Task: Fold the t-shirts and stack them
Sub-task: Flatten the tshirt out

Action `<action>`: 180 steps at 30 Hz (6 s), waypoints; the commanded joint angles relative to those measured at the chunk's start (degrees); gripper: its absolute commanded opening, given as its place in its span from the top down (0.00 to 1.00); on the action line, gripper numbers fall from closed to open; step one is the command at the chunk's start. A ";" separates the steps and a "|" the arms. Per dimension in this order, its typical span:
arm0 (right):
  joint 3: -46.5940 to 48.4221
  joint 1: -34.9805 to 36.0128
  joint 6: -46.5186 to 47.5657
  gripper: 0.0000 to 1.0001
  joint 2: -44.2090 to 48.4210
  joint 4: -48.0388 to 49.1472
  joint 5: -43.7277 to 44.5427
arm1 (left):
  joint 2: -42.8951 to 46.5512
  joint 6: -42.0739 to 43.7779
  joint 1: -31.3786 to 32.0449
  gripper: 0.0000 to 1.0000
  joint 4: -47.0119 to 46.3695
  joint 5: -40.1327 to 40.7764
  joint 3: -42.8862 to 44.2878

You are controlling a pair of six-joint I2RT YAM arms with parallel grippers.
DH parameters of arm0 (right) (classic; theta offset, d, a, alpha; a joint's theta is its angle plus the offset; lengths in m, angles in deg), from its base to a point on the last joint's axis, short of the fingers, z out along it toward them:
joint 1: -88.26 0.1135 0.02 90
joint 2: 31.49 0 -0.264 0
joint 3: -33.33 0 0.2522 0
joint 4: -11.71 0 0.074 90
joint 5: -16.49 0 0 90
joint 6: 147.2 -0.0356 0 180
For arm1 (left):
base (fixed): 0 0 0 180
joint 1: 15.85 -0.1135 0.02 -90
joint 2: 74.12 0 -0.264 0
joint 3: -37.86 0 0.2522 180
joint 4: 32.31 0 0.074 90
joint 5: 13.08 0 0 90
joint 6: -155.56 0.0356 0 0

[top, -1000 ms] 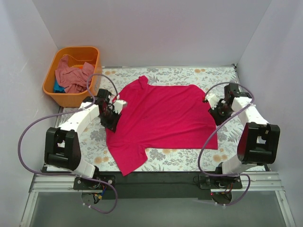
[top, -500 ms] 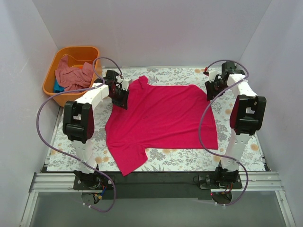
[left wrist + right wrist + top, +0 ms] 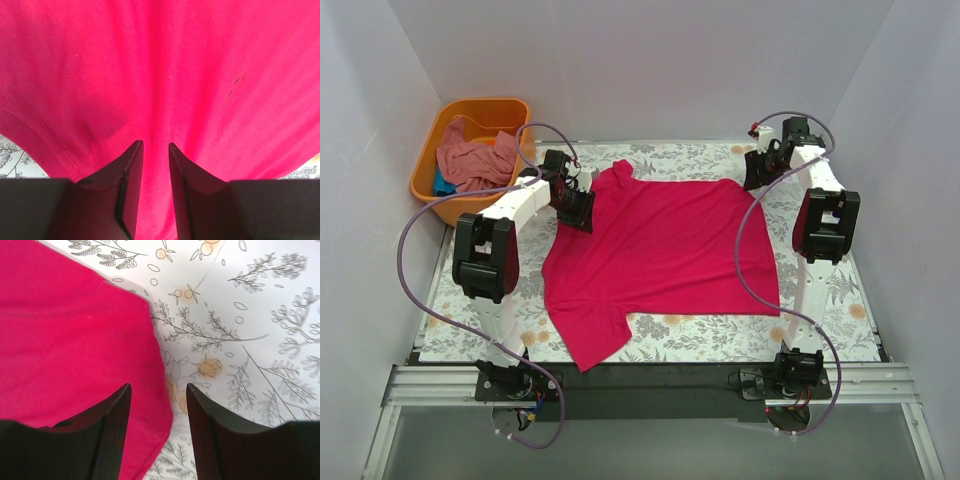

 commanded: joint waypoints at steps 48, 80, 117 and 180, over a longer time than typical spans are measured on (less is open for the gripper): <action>-15.00 14.51 1.54 0.62 12.63 -2.08 -4.06 | 3.33 0.01 -0.03 0.71 -2.63 -3.18 -3.27; -12.80 15.92 4.70 0.57 5.93 -4.10 -2.92 | 0.17 1.42 -0.12 0.65 -3.34 -0.46 -1.60; 2.60 6.87 14.10 0.99 3.56 0.45 15.96 | -1.77 -0.78 -2.93 0.65 -6.85 6.05 -8.02; -55.09 13.55 30.54 0.68 36.53 -15.25 11.24 | 12.23 6.96 -2.21 0.66 5.46 -4.15 -9.05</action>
